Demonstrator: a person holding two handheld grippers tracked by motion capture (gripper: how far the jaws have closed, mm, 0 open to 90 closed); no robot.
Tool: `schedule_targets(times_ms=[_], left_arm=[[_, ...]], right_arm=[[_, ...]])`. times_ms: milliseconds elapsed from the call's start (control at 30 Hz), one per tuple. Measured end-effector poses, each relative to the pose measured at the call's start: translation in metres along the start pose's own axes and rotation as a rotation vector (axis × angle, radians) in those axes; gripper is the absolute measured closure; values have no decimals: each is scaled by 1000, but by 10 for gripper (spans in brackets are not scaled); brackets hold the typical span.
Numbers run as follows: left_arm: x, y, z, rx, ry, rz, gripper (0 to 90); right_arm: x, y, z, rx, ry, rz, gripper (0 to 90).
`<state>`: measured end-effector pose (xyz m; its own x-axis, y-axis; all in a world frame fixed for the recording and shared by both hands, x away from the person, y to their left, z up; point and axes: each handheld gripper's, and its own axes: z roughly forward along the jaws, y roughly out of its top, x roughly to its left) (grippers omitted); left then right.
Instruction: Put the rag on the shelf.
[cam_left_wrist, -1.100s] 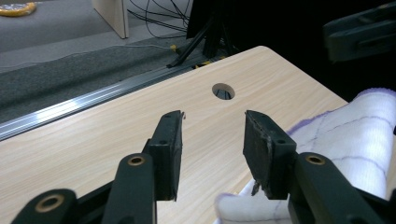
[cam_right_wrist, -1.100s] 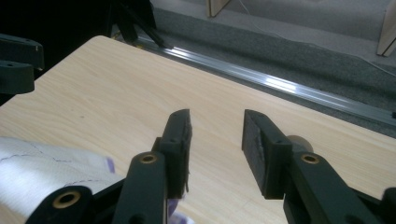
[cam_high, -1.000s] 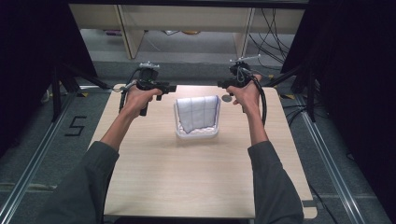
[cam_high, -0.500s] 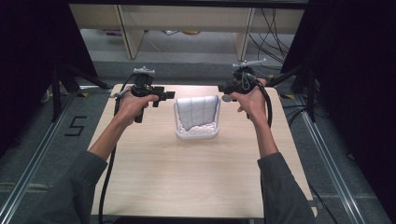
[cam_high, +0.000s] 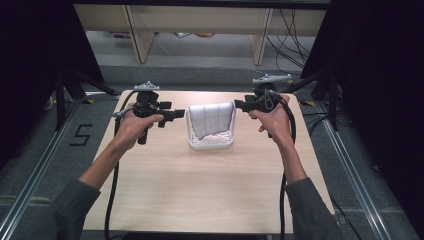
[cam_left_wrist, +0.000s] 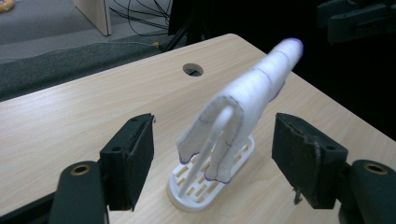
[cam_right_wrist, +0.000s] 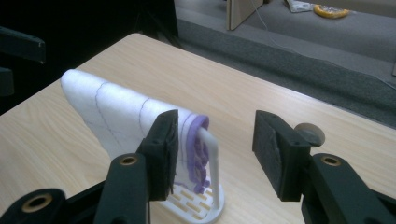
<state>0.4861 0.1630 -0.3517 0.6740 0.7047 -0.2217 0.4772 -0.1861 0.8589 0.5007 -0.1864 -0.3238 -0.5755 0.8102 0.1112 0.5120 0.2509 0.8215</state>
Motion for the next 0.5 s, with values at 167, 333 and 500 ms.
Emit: schedule_targets(times_ms=[167, 333, 500], left_arm=[[-11, -10, -8, -2, -35, 15, 284], [-17, -17, -13, -4, -48, 21, 280], [-19, -25, -17, -1, -56, 24, 278]], right_arm=[[4, -6, -6, -11, 23, -13, 483], [11, -11, -13, -24, 32, -39, 463], [16, -16, -17, -32, 28, -30, 436]])
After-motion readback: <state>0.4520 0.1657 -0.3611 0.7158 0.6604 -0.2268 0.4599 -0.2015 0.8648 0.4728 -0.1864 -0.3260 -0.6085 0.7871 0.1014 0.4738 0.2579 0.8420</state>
